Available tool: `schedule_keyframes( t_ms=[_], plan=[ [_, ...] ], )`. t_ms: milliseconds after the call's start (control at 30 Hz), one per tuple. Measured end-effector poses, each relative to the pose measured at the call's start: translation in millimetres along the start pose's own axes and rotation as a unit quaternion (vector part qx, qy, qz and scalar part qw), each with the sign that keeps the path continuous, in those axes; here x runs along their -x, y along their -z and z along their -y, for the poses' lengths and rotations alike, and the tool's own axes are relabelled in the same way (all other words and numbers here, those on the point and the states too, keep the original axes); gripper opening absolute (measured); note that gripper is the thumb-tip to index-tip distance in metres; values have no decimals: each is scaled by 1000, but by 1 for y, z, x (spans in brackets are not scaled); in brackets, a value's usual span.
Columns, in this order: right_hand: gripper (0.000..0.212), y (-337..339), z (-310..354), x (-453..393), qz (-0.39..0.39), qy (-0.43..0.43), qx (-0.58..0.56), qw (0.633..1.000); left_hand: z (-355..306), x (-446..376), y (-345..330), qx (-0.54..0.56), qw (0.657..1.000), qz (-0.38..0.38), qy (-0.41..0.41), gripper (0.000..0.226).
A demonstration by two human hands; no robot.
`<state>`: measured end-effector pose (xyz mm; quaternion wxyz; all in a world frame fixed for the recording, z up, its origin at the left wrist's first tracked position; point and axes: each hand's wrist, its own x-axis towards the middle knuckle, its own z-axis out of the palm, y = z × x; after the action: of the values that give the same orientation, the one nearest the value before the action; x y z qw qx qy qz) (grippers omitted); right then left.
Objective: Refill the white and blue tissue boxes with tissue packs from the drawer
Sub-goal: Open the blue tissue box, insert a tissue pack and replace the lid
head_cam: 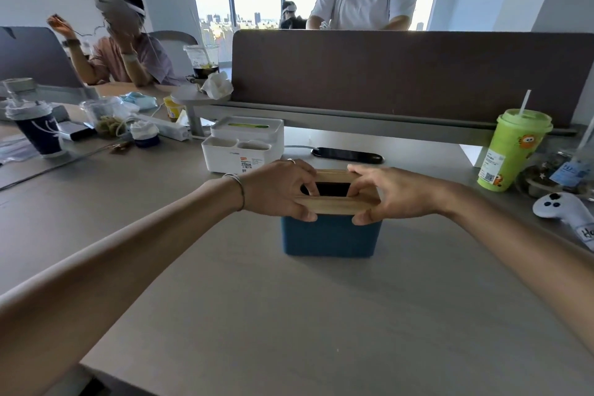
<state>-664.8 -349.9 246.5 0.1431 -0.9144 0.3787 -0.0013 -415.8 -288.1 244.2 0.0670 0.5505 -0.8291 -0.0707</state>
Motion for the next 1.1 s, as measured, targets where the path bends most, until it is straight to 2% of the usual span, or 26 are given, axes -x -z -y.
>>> schedule_keyframes(
  t_ms=[100,333,533,633,733,800,967,1033,1100],
  plan=[
    [49,2,1,-1,5,5,7,1000,1,-4,3,-36,999,10,-4,47],
    [44,6,5,-3,23,3,18,1000,2,-7,-4,6,999,40,-6,50],
    [44,11,7,-7,61,-6,15,998,-1,-5,-1,-62,997,40,12,54],
    [54,14,10,-4,68,-16,24,997,-3,-2,-1,-41,998,47,30,54],
    [74,6,7,1,76,-12,-59,995,-6,5,-14,35,997,64,18,74],
    [85,-10,6,1,78,-12,-76,994,-10,9,-32,-3,999,50,22,79],
    [62,-48,6,-3,-54,-25,-75,995,-15,12,-57,-47,997,-34,50,79],
    [57,-58,7,-2,-113,-25,-128,985,-14,14,-59,-17,997,-64,42,78],
    [61,-65,13,-5,-179,-40,-238,954,-11,12,-63,52,992,-104,48,73]
  ],
)
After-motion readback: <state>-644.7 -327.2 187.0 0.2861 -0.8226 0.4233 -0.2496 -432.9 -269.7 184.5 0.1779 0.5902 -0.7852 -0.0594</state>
